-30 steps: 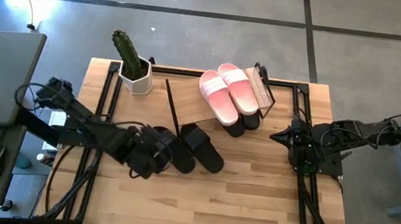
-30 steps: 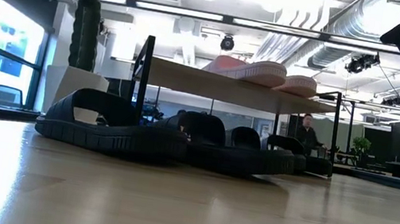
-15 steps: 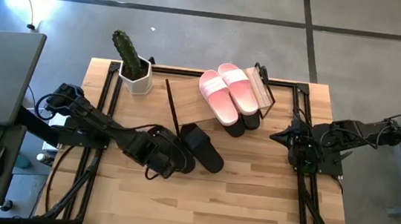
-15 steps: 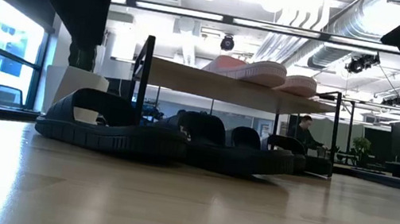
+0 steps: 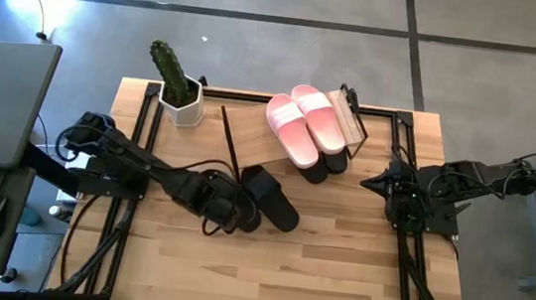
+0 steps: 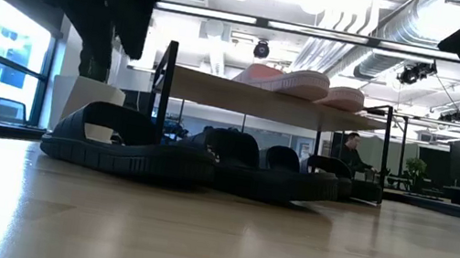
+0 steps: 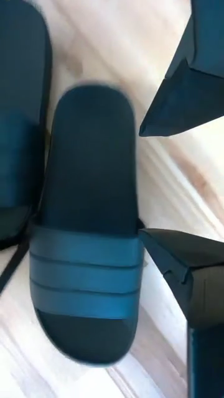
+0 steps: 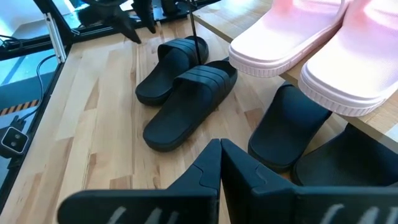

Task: Pick and place slides into the shelf
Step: Put the black slide under the shelf

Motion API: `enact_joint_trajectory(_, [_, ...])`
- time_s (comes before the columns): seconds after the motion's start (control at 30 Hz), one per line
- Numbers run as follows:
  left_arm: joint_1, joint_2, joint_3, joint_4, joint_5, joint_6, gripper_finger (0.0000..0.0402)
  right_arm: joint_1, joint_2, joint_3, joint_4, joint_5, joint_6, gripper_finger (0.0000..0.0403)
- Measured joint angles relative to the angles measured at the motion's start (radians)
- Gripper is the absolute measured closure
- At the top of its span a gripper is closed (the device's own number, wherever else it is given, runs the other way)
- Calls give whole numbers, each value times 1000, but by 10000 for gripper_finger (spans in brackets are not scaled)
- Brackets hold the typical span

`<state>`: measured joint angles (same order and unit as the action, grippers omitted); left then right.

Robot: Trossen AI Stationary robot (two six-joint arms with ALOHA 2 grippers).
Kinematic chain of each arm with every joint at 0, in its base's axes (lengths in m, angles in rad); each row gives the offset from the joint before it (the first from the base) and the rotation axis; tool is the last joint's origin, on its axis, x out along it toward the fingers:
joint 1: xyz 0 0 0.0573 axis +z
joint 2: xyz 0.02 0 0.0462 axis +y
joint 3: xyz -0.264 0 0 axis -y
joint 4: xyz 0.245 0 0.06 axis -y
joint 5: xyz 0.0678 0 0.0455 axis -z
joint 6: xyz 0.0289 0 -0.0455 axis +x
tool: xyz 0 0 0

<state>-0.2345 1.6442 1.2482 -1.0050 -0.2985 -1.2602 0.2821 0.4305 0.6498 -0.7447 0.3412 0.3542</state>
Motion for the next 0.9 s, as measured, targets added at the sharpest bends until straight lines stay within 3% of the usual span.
enact_joint_trajectory(0.37, [61,135,1,-33,-5,51,189,0,1,0,-15,0,6,402])
enact_joint_trajectory(0.9, [78,173,-1,-148,-111,51,246,0,2,0,-22,3,11,402])
